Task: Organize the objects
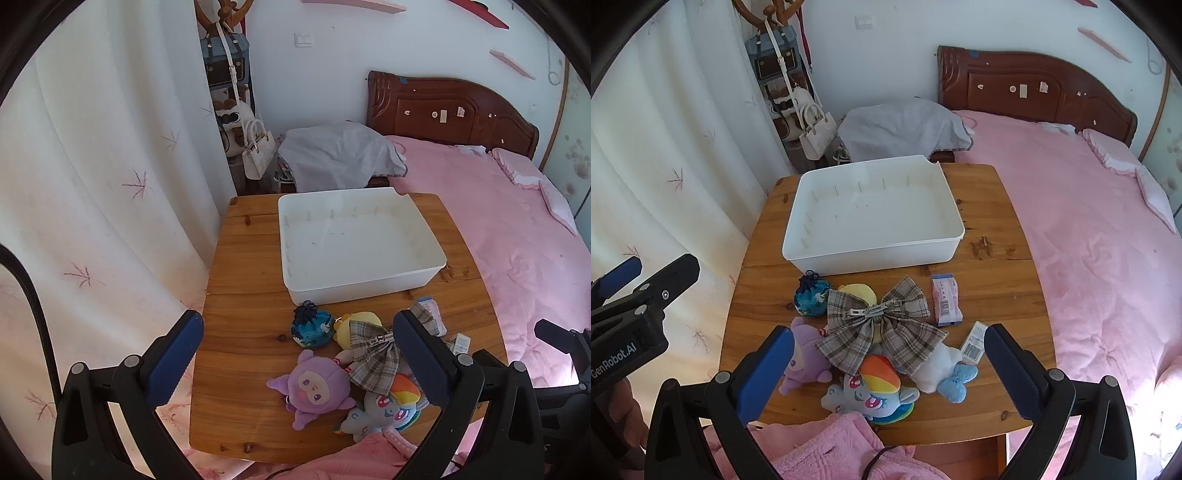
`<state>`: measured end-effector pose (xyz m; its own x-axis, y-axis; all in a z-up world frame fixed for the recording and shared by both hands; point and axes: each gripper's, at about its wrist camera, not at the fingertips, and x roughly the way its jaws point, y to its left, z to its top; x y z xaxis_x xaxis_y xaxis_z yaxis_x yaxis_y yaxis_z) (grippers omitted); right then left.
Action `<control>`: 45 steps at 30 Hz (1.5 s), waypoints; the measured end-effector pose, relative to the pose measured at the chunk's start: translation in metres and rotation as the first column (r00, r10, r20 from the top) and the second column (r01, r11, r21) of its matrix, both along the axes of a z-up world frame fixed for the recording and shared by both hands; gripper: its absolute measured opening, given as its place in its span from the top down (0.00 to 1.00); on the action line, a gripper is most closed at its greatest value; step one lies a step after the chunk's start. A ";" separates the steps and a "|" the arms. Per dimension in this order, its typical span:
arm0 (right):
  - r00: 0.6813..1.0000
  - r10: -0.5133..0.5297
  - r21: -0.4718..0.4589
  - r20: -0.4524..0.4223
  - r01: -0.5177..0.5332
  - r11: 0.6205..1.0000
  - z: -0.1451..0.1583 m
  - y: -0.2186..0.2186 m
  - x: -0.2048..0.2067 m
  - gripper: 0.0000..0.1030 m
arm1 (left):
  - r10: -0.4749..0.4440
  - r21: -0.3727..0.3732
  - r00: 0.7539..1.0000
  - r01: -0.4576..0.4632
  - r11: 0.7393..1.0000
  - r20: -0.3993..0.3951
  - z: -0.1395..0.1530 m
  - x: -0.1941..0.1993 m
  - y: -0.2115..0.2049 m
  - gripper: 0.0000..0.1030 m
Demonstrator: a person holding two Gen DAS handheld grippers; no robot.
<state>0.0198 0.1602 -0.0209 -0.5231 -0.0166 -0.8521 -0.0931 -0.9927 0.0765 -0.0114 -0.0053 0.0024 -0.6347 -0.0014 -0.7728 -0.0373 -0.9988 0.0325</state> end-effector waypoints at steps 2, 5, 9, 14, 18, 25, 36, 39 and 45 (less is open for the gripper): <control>1.000 -0.001 0.006 0.006 0.001 1.000 0.000 -0.002 0.000 0.00 | -0.004 0.007 1.000 0.004 1.000 0.004 -0.001 0.000 -0.003 0.01; 1.000 -0.003 0.013 0.013 0.002 1.000 -0.001 -0.006 0.004 0.00 | 0.001 0.005 1.000 -0.001 1.000 0.004 -0.001 -0.001 -0.007 0.01; 1.000 -0.019 0.026 0.022 0.018 1.000 -0.001 -0.011 0.008 0.00 | -0.011 0.024 0.999 0.010 1.000 0.032 -0.006 -0.004 -0.012 0.01; 0.998 -0.048 0.057 0.042 0.046 0.997 -0.005 -0.018 0.012 0.00 | -0.037 0.077 0.996 0.031 0.997 0.078 -0.016 -0.010 -0.021 0.01; 0.996 -0.082 0.063 0.043 0.079 0.995 -0.007 -0.021 0.016 0.00 | -0.055 0.119 0.992 0.041 0.992 0.115 -0.026 -0.016 -0.027 0.01; 0.988 -0.144 0.040 0.049 0.142 0.989 -0.017 -0.019 0.023 0.00 | -0.040 0.214 0.978 -0.004 0.977 0.203 -0.049 -0.028 -0.040 0.01; 0.984 -0.164 -0.030 0.064 0.166 0.986 -0.026 0.002 0.019 0.00 | -0.014 0.205 0.971 -0.036 0.978 0.239 -0.057 -0.041 -0.032 0.01; 0.990 -0.130 -0.033 0.052 0.131 0.991 -0.027 0.014 0.014 0.00 | 0.025 0.204 0.971 -0.076 0.976 0.239 -0.058 -0.041 -0.027 0.01; 0.999 -0.027 -0.050 0.030 0.029 0.998 -0.024 0.049 0.003 0.00 | 0.155 0.219 0.958 -0.210 0.953 0.242 -0.057 -0.036 -0.010 0.01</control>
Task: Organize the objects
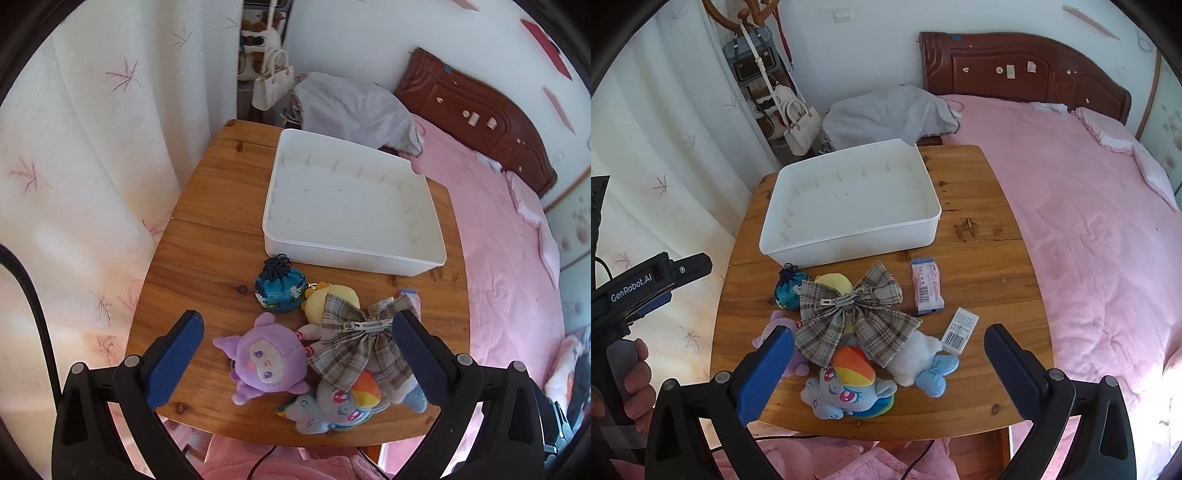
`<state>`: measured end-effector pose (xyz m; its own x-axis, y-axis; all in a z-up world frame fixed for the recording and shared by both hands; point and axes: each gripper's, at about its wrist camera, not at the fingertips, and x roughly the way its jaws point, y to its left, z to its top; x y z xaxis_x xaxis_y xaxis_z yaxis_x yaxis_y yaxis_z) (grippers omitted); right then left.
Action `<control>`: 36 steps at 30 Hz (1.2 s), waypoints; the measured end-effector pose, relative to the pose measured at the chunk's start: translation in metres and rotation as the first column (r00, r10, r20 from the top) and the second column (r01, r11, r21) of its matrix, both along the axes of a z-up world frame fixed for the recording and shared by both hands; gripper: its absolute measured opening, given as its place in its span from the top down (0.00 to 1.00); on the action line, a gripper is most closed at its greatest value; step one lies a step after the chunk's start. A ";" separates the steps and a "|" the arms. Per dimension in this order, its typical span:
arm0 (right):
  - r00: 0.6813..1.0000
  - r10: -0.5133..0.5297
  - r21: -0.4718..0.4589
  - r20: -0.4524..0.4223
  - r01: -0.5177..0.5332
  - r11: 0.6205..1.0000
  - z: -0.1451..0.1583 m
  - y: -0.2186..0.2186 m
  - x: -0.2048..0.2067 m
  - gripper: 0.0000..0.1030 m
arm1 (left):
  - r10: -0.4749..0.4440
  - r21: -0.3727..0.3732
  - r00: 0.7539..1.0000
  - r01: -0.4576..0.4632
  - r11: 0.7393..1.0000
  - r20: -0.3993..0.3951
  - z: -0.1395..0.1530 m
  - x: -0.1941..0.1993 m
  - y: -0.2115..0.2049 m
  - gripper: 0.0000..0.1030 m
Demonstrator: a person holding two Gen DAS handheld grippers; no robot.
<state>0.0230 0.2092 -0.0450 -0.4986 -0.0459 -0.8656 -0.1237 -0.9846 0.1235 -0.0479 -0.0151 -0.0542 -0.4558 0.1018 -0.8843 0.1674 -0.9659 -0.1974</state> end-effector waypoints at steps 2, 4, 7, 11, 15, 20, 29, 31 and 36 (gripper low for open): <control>0.999 0.036 0.001 -0.001 -0.036 0.999 0.000 0.013 -0.004 0.00 | 0.043 -0.018 0.999 -0.043 0.999 -0.006 0.000 0.003 0.007 0.01; 0.997 0.077 0.000 0.004 -0.077 0.997 -0.002 0.026 -0.007 0.00 | 0.093 -0.035 0.996 -0.093 0.995 -0.011 -0.001 0.007 0.013 0.01; 0.993 0.121 -0.014 0.013 -0.121 0.993 -0.006 0.043 -0.011 0.00 | 0.168 -0.039 0.986 -0.168 0.985 -0.004 -0.006 0.014 0.020 0.01; 0.984 0.176 -0.025 0.034 -0.175 0.984 -0.012 0.064 -0.019 0.00 | 0.268 -0.051 0.963 -0.267 0.962 0.018 -0.014 0.027 0.031 0.01; 0.974 0.217 -0.049 0.060 -0.214 0.976 -0.020 0.081 -0.028 0.00 | 0.341 -0.044 0.939 -0.339 0.940 0.039 -0.023 0.041 0.040 0.01; 0.964 0.242 -0.112 0.114 -0.230 0.967 -0.038 0.099 -0.042 0.00 | 0.379 -0.074 0.923 -0.375 0.924 0.058 -0.036 0.058 0.055 0.01; 0.946 0.197 -0.186 0.256 -0.152 0.971 -0.081 0.115 -0.065 0.00 | 0.353 -0.141 0.929 -0.337 0.931 0.109 -0.066 0.064 0.075 0.01; 0.938 0.189 -0.196 0.290 -0.135 0.971 -0.092 0.115 -0.070 0.00 | 0.335 -0.172 0.933 -0.311 0.935 0.132 -0.074 0.062 0.078 0.01; 0.922 0.163 -0.211 0.352 -0.092 0.973 -0.119 0.115 -0.079 0.00 | 0.280 -0.271 0.943 -0.227 0.935 0.179 -0.096 0.055 0.083 0.01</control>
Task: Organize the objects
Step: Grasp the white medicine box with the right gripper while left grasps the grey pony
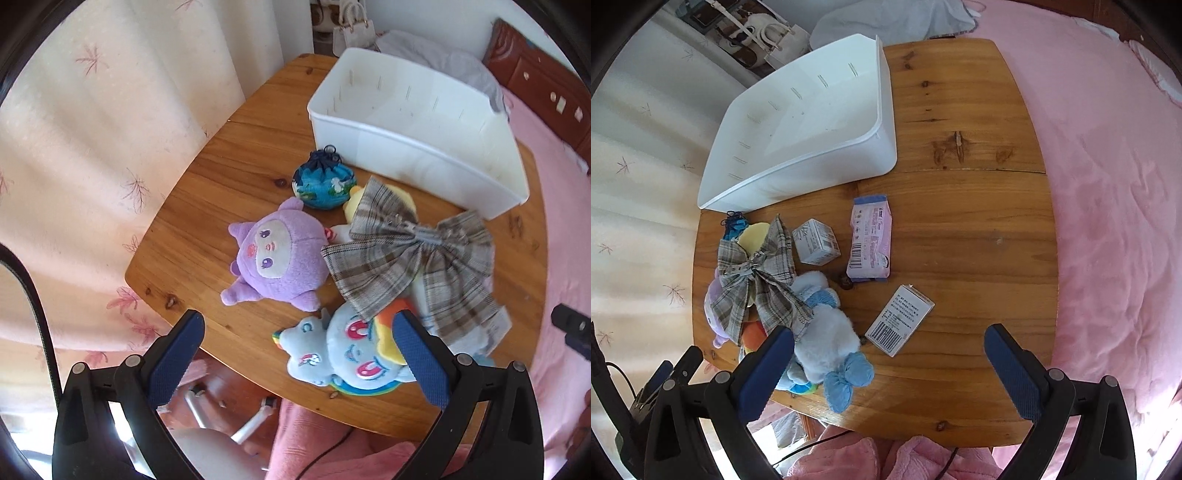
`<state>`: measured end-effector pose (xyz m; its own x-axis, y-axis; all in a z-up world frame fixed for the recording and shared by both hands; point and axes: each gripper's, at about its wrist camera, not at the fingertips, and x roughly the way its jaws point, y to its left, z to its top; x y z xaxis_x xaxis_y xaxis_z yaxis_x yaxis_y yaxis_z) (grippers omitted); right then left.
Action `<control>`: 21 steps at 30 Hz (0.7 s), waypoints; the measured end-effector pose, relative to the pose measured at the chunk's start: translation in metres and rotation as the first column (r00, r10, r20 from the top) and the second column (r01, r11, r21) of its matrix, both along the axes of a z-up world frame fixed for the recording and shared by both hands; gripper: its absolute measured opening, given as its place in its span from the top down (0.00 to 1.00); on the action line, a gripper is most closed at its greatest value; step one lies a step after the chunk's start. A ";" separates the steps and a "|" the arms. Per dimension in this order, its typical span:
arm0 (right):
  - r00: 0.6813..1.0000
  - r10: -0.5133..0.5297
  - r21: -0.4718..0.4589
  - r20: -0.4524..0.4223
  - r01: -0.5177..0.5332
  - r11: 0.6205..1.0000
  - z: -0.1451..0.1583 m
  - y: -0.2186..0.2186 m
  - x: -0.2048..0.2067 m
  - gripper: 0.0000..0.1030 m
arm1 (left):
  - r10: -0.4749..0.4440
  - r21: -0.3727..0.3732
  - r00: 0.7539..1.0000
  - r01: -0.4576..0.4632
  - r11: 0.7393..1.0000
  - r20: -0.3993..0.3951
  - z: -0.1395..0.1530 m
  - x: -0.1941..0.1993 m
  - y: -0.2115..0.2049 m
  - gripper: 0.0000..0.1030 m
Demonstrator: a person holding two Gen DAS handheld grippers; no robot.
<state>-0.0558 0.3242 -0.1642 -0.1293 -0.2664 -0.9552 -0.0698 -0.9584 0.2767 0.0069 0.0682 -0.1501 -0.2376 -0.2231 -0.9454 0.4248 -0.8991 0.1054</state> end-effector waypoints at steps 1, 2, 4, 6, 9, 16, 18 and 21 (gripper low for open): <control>1.000 -0.007 0.001 0.010 0.007 1.000 -0.006 0.000 -0.001 0.00 | -0.020 -0.022 1.000 0.020 1.000 0.014 -0.005 -0.001 0.002 0.01; 1.000 -0.016 -0.002 0.021 0.016 1.000 -0.011 0.001 -0.003 0.00 | -0.038 -0.036 0.999 0.039 0.999 0.025 -0.009 -0.002 0.003 0.01; 0.998 -0.033 -0.006 0.044 0.034 0.999 -0.021 0.003 -0.005 0.00 | -0.073 -0.047 0.996 0.075 0.996 0.045 -0.016 -0.004 0.006 0.01; 0.997 -0.054 -0.007 0.059 0.055 0.998 -0.029 0.005 -0.007 0.00 | -0.112 -0.042 0.991 0.115 0.992 0.067 -0.025 -0.005 0.010 0.01; 0.994 -0.078 -0.002 0.076 0.079 0.997 -0.042 0.006 -0.009 0.00 | -0.162 -0.016 0.983 0.164 0.986 0.087 -0.037 -0.005 0.016 0.01; 0.986 -0.123 -0.012 0.116 0.126 0.992 -0.067 0.008 -0.012 0.04 | -0.208 0.010 0.974 0.208 0.978 0.089 -0.053 -0.005 0.021 0.01; 0.982 -0.136 -0.018 0.129 0.139 0.990 -0.073 0.007 -0.011 0.07 | -0.221 0.024 0.972 0.220 0.975 0.075 -0.055 -0.005 0.023 0.01; 0.979 -0.148 -0.030 0.141 0.153 0.988 -0.080 0.005 -0.010 0.11 | -0.260 0.043 0.964 0.258 0.965 0.061 -0.057 -0.004 0.025 0.01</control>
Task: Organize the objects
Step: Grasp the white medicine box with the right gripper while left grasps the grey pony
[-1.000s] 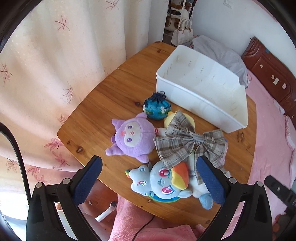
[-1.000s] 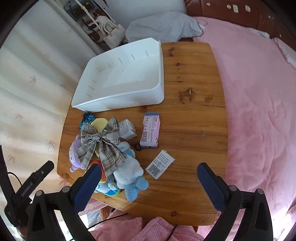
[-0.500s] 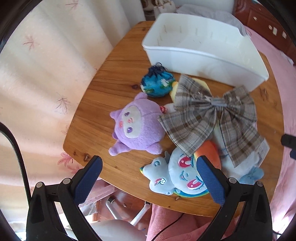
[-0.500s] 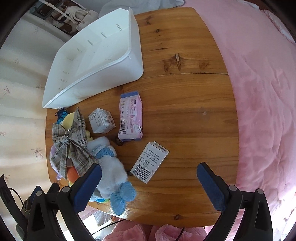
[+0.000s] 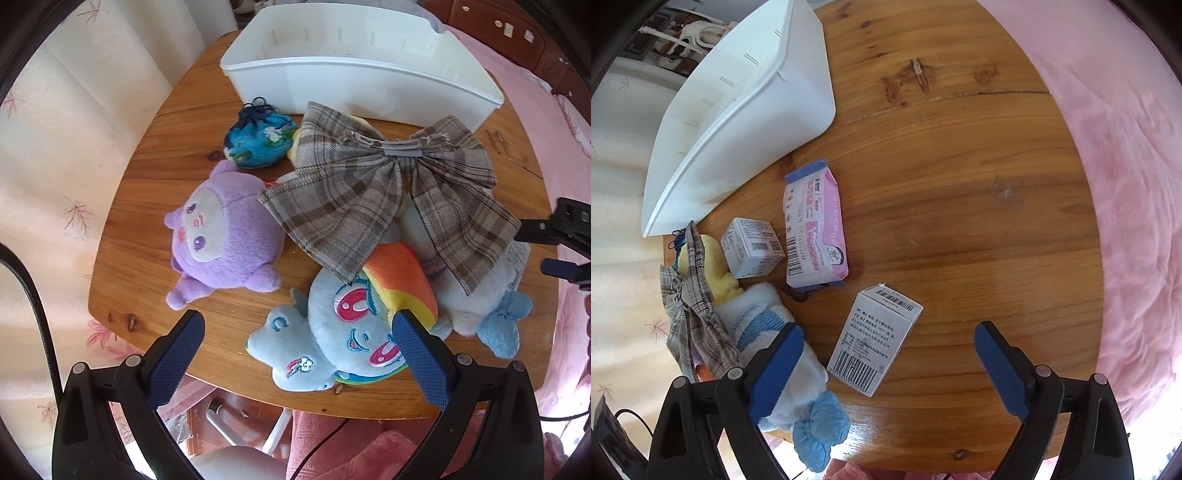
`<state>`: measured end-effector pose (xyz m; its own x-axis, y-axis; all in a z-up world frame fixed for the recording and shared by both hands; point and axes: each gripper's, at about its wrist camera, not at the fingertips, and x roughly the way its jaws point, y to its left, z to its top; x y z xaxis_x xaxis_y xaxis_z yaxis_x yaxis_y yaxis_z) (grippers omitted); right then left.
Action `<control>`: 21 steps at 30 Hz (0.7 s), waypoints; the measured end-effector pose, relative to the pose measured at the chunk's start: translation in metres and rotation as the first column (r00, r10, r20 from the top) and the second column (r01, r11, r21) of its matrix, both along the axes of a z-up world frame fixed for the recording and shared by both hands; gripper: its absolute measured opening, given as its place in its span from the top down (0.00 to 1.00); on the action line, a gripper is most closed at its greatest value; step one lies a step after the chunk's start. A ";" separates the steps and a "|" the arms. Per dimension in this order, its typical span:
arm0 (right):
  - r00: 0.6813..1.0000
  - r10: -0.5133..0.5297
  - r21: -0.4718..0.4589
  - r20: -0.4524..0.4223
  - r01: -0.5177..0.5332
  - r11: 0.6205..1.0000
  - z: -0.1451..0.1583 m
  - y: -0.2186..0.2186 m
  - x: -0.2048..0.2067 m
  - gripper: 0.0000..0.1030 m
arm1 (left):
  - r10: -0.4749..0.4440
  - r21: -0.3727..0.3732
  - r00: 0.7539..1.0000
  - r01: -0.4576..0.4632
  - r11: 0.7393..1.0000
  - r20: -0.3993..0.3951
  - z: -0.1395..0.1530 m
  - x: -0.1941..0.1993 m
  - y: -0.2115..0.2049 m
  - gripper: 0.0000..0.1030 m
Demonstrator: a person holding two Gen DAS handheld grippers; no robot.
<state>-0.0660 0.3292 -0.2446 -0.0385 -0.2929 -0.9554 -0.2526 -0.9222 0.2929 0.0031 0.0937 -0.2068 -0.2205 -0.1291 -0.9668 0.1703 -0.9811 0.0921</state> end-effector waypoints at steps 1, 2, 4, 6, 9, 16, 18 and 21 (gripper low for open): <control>1.000 -0.004 -0.004 -0.001 0.004 1.000 -0.002 -0.001 0.001 0.12 | -0.013 0.007 1.000 0.013 1.000 -0.004 0.000 0.001 0.001 0.01; 1.000 -0.006 -0.008 -0.001 0.006 1.000 -0.003 -0.002 0.002 0.13 | -0.029 0.011 1.000 0.029 1.000 -0.004 -0.002 0.001 0.003 0.01; 1.000 -0.011 -0.022 0.002 0.011 1.000 -0.006 -0.004 0.003 0.16 | -0.052 0.012 0.999 0.052 0.999 0.007 -0.006 0.003 0.005 0.01; 1.000 -0.013 -0.033 0.003 0.013 0.999 -0.008 -0.007 0.004 0.17 | -0.075 0.016 0.997 0.075 0.997 0.028 -0.013 0.005 0.010 0.01; 1.000 -0.013 -0.033 -0.003 0.013 0.999 -0.008 -0.011 0.005 0.20 | -0.107 0.022 0.993 0.106 0.994 0.045 -0.021 0.007 0.017 0.02; 1.000 -0.002 -0.022 -0.003 0.002 1.000 -0.007 -0.016 0.007 0.27 | -0.141 0.048 0.989 0.138 0.989 0.045 -0.029 0.001 0.029 0.01; 1.000 0.006 -0.011 -0.016 -0.006 1.000 -0.004 -0.018 0.007 0.31 | -0.148 0.055 0.988 0.146 0.988 0.045 -0.031 -0.001 0.032 0.01; 0.999 0.022 0.003 -0.023 -0.022 1.000 0.000 -0.020 0.006 0.35 | -0.152 0.055 0.987 0.150 0.987 0.045 -0.032 -0.004 0.036 0.01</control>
<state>-0.0599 0.3096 -0.2448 -0.0540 -0.2913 -0.9551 -0.2253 -0.9283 0.2959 -0.0008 0.1293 -0.2391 -0.1862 -0.0477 -0.9814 0.0163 -0.9988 0.0455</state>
